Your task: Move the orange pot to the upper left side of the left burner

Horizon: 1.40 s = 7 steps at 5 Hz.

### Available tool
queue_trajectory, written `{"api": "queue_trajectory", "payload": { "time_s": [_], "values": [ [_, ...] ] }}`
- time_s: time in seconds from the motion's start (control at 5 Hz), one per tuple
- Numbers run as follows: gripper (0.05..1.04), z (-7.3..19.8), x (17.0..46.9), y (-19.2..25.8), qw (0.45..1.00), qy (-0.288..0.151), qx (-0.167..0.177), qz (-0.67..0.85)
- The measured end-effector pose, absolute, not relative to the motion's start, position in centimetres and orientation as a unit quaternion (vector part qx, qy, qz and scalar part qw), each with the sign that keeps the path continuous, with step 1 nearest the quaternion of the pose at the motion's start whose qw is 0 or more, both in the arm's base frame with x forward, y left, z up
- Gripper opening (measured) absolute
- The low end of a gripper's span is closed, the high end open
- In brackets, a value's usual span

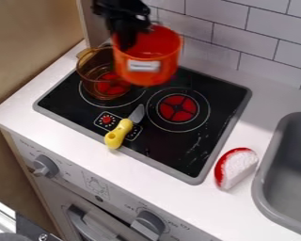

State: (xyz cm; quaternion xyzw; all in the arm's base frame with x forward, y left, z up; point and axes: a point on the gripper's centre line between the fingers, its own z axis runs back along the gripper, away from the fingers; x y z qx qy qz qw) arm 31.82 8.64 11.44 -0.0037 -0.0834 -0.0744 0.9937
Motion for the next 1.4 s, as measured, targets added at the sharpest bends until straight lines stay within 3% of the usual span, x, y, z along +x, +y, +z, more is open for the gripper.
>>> {"api": "queue_trajectory", "payload": {
  "time_s": [0.6, 1.2, 1.4],
  "values": [
    [0.055, 10.0, 31.6, 14.0, 0.988, -0.091, 0.014, -0.124],
    [0.077, 8.4, 33.0, 15.9, 0.982, -0.123, 0.000, -0.141],
    [0.226, 8.1, 33.0, 15.9, 0.982, -0.121, -0.003, -0.142]
  ]
}}
